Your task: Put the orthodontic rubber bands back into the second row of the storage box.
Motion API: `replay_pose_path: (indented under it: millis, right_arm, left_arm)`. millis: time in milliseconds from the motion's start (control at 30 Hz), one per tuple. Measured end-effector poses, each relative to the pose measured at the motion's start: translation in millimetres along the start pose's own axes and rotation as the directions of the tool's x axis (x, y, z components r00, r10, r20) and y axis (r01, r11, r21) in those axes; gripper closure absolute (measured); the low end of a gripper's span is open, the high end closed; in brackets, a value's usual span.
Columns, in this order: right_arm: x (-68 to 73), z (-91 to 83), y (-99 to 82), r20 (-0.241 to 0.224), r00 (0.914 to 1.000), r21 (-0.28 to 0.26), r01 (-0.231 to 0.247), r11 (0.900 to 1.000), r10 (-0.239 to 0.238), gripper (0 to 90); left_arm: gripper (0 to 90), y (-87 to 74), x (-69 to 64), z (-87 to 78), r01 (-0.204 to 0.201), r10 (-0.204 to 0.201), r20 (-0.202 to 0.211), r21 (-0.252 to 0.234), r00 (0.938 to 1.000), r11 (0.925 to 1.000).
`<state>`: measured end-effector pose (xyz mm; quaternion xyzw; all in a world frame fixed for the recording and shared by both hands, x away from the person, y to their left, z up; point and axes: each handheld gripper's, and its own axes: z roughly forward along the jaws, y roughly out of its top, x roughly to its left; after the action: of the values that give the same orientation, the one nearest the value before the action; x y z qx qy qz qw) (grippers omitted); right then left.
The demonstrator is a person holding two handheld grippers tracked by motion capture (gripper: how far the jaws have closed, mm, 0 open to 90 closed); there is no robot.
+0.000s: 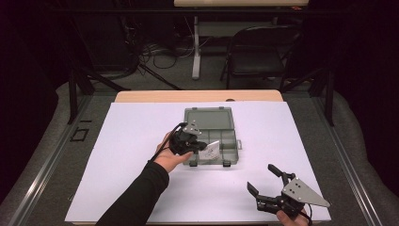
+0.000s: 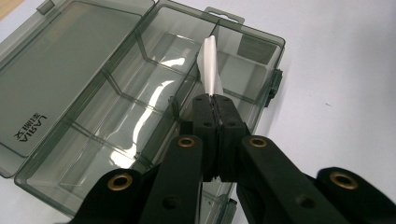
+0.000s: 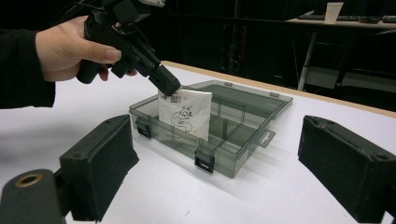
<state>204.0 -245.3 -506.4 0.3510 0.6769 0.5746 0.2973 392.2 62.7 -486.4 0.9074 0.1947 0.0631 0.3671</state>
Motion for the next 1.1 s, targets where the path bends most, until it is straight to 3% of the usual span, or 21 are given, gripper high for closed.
replay_pose_path:
  millis: [433, 800, 1100]
  right_arm:
    - [-0.1, -0.1, 0.0, 0.001, 1.0000, 0.000, 0.000, 1.0000, 0.000, 9.9]
    - [-0.5, -0.8, -0.1, 0.003, 1.0000, 0.004, -0.001, 1.0000, 0.000, 9.9]
    - [-0.7, -0.6, -0.6, 0.005, 1.0000, -0.003, -0.001, 1.0000, 0.001, 9.9]
  left_arm:
    - [85.6, -2.1, 2.6, -3.0, 0.016, -0.016, -0.012, -0.001, 0.9998, 0.9999]
    - [59.6, -2.8, 6.1, -5.8, 0.049, -0.052, -0.077, -0.032, 0.9957, 0.9983]
    - [53.6, -3.2, 6.9, -9.0, 0.066, -0.069, -0.083, -0.046, 0.9941, 0.9968]
